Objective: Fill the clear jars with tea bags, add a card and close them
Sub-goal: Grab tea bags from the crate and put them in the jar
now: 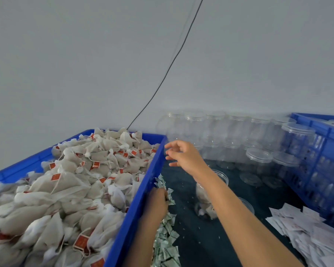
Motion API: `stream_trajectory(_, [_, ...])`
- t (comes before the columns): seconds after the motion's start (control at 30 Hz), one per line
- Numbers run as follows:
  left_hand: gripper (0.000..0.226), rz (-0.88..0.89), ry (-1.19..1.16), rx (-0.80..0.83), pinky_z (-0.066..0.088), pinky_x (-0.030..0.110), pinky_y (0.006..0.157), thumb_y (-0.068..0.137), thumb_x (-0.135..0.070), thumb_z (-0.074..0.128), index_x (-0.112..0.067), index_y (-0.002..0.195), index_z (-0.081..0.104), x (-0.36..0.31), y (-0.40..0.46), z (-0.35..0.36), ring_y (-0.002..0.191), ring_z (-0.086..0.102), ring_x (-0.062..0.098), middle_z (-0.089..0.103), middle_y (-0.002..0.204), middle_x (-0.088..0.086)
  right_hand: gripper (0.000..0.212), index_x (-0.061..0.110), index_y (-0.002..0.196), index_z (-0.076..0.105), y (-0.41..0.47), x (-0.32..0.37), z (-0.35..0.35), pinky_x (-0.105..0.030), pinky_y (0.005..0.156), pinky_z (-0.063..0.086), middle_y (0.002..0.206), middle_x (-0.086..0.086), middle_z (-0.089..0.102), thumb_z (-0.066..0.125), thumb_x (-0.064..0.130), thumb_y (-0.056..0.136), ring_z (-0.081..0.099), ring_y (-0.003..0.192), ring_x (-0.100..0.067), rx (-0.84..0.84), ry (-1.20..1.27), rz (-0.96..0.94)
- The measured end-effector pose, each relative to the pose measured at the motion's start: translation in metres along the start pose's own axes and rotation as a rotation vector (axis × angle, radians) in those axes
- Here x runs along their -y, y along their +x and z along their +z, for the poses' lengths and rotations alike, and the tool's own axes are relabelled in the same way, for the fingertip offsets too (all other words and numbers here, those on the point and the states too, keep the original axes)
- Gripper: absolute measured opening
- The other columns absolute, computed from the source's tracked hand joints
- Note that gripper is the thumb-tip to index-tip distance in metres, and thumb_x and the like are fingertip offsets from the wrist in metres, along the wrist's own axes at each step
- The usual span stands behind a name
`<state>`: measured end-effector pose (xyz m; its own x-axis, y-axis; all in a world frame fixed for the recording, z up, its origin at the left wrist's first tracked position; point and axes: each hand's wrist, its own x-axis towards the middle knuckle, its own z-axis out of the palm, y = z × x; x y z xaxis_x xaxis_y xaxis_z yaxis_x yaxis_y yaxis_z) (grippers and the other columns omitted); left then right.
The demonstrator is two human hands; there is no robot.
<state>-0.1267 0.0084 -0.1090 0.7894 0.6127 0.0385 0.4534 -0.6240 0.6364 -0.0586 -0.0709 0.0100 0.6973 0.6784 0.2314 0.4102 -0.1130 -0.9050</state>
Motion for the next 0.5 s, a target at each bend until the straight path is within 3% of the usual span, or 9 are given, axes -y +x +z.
stream_trajectory(0.13, [0.03, 0.021, 0.195, -0.034, 0.048, 0.032, 0.094, 0.093, -0.003, 0.056, -0.012, 0.121, 0.06, 0.0, 0.001, 0.004, 0.112, 0.057, 0.024, 0.06, 0.121, 0.008, 0.019, 0.002, 0.109, 0.062, -0.027, -0.023, -0.031, -0.024, 0.071, 0.055, 0.093, -0.007, 0.065, 0.048, 0.0, 0.096, 0.064, 0.078, -0.012, 0.07, -0.078, 0.078])
stream_trajectory(0.23, [0.033, 0.039, 0.24, 0.014, 0.047, 0.008, 0.064, 0.094, 0.001, 0.055, 0.0, 0.126, 0.057, 0.0, 0.004, 0.002, 0.116, 0.056, 0.031, 0.059, 0.127, 0.019, 0.02, 0.0, 0.105, 0.064, -0.042, -0.039, -0.044, -0.022, 0.071, 0.055, 0.088, -0.008, 0.066, 0.047, -0.003, 0.096, 0.064, 0.075, -0.012, 0.108, -0.103, 0.084])
stream_trajectory(0.27, [0.027, 0.041, 0.253, 0.033, 0.046, 0.01, 0.06, 0.094, 0.0, 0.055, 0.001, 0.12, 0.059, 0.0, 0.005, 0.001, 0.112, 0.059, 0.031, 0.061, 0.124, 0.02, 0.021, -0.001, 0.103, 0.065, -0.045, -0.042, -0.048, -0.023, 0.072, 0.056, 0.087, -0.009, 0.066, 0.046, -0.005, 0.096, 0.065, 0.076, -0.013, 0.097, -0.086, 0.067])
stream_trajectory(0.37, [0.006, -0.02, 0.197, 0.003, 0.05, 0.035, 0.08, 0.091, -0.007, 0.062, -0.008, 0.096, 0.059, -0.002, -0.002, -0.003, 0.091, 0.066, 0.021, 0.068, 0.097, 0.013, 0.025, 0.001, 0.097, 0.067, -0.05, -0.045, -0.057, -0.027, 0.072, 0.058, 0.086, -0.012, 0.068, 0.044, -0.007, 0.096, 0.066, 0.076, -0.014, 0.032, -0.018, 0.013])
stream_trajectory(0.5, [0.029, -0.005, 0.081, -0.069, 0.042, 0.032, 0.065, 0.091, -0.011, 0.065, -0.011, 0.072, 0.044, -0.002, -0.001, -0.001, 0.063, 0.052, 0.012, 0.049, 0.064, -0.001, 0.03, 0.008, 0.091, 0.07, -0.054, -0.044, -0.07, -0.023, 0.069, 0.057, 0.083, -0.01, 0.071, 0.044, -0.007, 0.096, 0.068, 0.073, -0.013, -0.053, 0.062, -0.068])
